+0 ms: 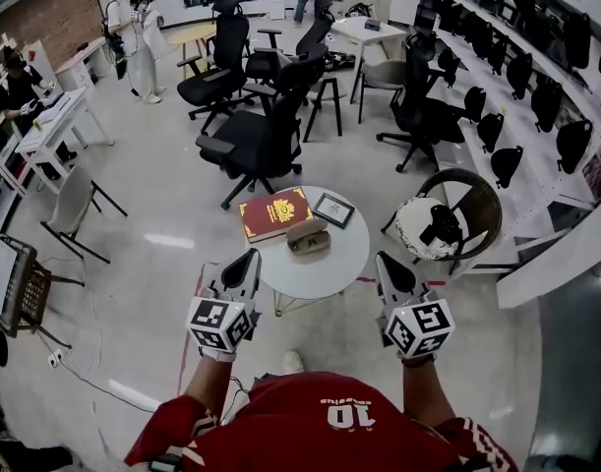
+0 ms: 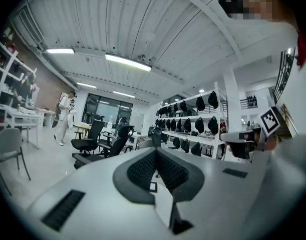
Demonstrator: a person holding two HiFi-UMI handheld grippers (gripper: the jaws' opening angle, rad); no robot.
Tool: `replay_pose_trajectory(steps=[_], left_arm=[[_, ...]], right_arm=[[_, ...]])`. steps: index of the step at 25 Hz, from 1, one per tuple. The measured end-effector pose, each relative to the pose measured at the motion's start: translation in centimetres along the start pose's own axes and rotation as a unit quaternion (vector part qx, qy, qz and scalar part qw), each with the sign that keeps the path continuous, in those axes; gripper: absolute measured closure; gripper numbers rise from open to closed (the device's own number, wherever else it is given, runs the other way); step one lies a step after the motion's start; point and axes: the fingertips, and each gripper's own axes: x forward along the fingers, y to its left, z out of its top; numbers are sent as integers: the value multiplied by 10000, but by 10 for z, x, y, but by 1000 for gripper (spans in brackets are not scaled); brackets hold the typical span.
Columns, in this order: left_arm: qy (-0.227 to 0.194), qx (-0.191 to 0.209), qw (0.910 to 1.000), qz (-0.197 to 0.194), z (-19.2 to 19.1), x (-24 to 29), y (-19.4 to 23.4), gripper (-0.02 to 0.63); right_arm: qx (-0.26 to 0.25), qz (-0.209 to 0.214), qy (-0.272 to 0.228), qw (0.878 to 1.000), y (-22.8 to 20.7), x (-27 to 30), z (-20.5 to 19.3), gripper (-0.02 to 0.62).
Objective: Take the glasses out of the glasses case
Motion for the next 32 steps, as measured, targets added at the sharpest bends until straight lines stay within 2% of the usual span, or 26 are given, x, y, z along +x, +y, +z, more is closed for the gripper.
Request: replay_pose_trajectory(steps=[8, 15, 24, 32], left_arm=[[-62, 3, 10000, -51, 8, 30, 42, 597], [-56, -2, 9998, -171, 7, 51, 68, 597], [-60, -43, 9992, -386, 2, 72, 69, 598], [-8, -62, 9992, -383, -4, 81, 66, 597]], right_arm=[[-68, 130, -27, 9999, 10, 61, 7, 577], [-54, 83, -5, 10000, 12, 93, 7, 578], [-2, -128, 142, 9998, -2, 98, -5, 577], [59, -29, 149, 9999, -10, 111, -11, 577]])
